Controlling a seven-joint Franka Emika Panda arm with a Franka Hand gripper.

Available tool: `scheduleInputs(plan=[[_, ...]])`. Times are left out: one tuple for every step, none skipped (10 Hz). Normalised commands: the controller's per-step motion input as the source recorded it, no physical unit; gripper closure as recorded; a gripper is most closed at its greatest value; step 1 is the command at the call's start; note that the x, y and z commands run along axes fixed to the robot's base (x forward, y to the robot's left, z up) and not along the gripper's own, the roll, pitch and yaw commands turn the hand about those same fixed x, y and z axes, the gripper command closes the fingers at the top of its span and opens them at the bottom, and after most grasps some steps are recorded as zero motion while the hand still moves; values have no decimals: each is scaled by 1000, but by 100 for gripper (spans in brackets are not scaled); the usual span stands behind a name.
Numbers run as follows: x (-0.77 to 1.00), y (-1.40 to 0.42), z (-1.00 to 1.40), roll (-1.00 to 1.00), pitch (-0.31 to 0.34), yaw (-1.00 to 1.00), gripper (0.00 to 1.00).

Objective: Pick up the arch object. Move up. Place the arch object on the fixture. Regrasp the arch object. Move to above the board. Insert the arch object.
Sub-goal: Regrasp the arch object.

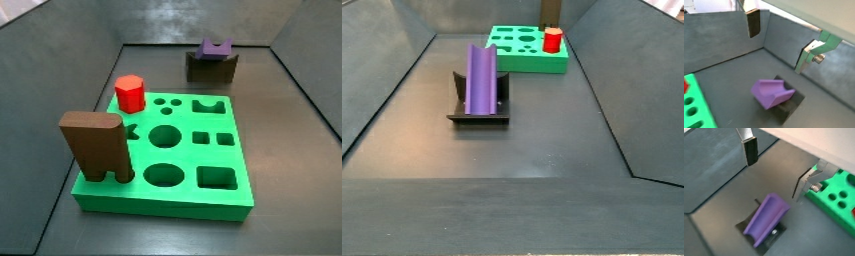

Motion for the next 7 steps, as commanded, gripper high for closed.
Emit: scheduleInputs(plan=[[63, -26, -3, 1000, 80, 60, 0], [78, -32, -4, 1000, 95, 65, 0], [91, -35, -3, 1000, 114, 73, 0], [100, -39, -1, 1000, 135, 83, 0], [106, -41, -3, 1000, 165, 103, 0], [108, -46, -7, 1000, 188, 125, 0], [109, -46, -4, 1000, 214, 157, 0]])
